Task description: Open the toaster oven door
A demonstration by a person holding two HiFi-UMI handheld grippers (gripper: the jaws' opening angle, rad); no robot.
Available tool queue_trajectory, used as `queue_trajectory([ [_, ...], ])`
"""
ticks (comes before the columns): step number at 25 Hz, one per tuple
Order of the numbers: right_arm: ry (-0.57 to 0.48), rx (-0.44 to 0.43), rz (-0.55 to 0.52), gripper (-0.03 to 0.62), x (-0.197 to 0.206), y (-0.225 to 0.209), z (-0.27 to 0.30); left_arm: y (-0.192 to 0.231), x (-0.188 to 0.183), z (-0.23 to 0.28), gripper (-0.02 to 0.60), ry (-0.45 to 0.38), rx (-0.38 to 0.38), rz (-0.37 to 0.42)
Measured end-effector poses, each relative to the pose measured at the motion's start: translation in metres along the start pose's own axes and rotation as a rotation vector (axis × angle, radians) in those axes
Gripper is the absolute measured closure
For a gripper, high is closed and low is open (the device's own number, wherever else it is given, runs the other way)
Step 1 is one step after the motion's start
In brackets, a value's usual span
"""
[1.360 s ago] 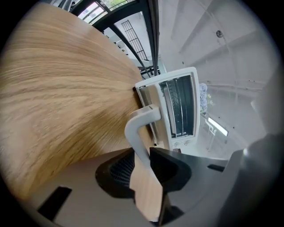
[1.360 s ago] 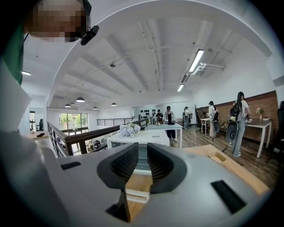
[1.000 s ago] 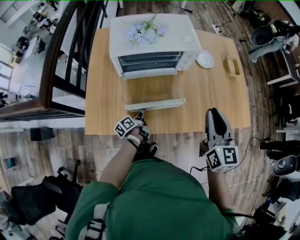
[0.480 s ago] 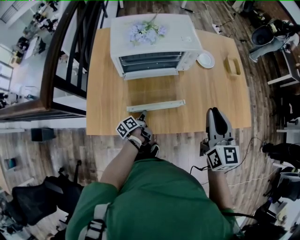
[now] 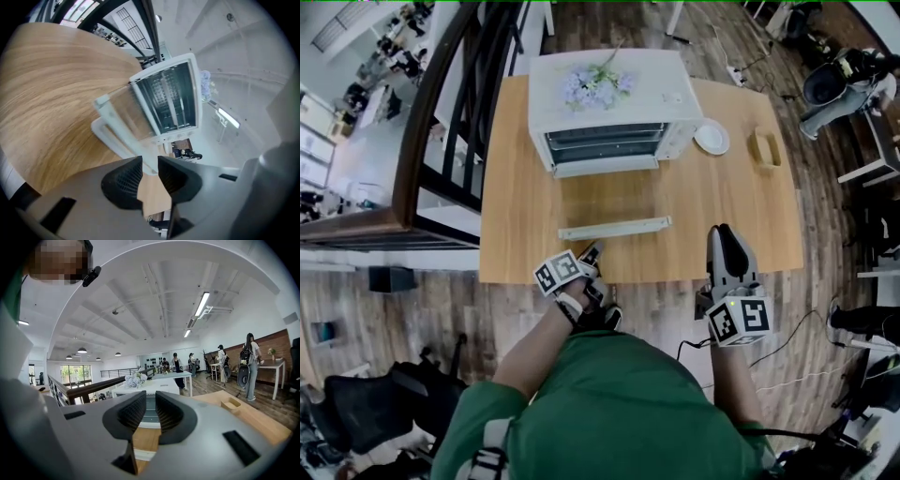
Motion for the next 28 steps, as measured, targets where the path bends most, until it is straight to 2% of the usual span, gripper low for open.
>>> queue_trajectory([
  [5, -0.039, -0.011, 0.022, 0.517, -0.012, 0.000, 0.002, -0.092, -0.025, -0.005, 0.466, -0.021, 0.197, 0.227],
  [9, -0.086, -0.019, 0.030, 0.516, -0.025, -0.001, 0.002, -0.154, -0.047, -0.018, 0.465, -0.063, 0.270, 0.462],
  [12, -0.115, -0.014, 0.039, 0.516, -0.033, -0.007, 0.000, -0.191, -0.059, -0.033, 0.456, -0.115, 0.262, 0.663],
  [15, -0.135, -0.008, 0.036, 0.517, -0.042, -0.011, 0.001, -0.222, -0.068, -0.049, 0.439, -0.174, 0.200, 0.900],
  [17, -0.149, -0.008, 0.025, 0.517, -0.050, -0.012, 0.002, -0.239, -0.073, -0.058, 0.426, -0.215, 0.165, 1.016],
  [23, -0.195, -0.006, -0.025, 0.517, -0.072, -0.012, 0.006, -0.284, -0.089, -0.079, 0.390, -0.336, 0.135, 1.230],
  [28, -0.226, -0.005, -0.061, 0.517, -0.087, -0.012, 0.011, -0.317, -0.098, -0.093, 0.371, -0.421, 0.157, 1.326],
])
Point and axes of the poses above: the fingertips, and each gripper's own axes: z forward along the fingers, y to its left, x out of its underside, the point moved 10 cm from there along -z, backward along the fingers, and after that the axes turned 8 degrees about x, right-handed, at the moved point
